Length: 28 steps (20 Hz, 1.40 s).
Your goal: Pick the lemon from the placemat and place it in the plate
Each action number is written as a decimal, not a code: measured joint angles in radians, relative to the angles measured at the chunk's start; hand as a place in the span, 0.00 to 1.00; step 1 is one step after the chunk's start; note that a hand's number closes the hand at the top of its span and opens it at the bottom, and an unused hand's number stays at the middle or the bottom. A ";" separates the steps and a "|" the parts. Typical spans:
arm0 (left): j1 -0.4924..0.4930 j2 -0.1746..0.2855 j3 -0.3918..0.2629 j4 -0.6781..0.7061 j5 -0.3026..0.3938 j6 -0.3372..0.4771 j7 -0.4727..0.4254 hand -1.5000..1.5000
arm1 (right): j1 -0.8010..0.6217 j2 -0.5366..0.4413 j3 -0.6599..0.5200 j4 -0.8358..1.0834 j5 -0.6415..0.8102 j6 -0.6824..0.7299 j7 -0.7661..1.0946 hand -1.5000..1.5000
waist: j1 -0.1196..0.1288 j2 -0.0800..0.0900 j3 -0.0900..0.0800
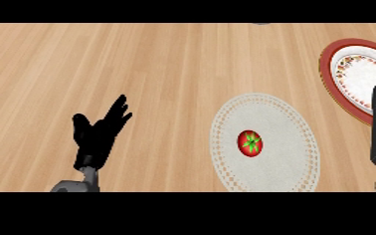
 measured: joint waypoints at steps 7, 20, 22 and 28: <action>0.007 -0.001 0.011 0.002 0.002 0.008 0.004 0.50 | 0.044 0.016 -0.146 0.037 0.047 -0.152 -0.031 1.00 | -0.025 -0.012 0.001; 0.029 -0.004 0.015 -0.004 0.006 0.005 -0.009 0.50 | 0.016 -0.037 -0.418 0.376 -0.279 -0.341 -0.153 0.00 | -0.038 -0.020 0.002; 0.027 -0.003 0.023 0.006 0.009 0.004 -0.016 0.50 | 0.009 -0.045 -0.419 0.415 -0.334 -0.392 -0.209 0.00 | -0.040 -0.021 0.002; 0.030 0.003 0.034 0.016 0.014 -0.004 -0.029 0.50 | 0.004 -0.050 -0.404 0.414 -0.465 -0.567 -0.368 0.00 | -0.046 -0.025 0.003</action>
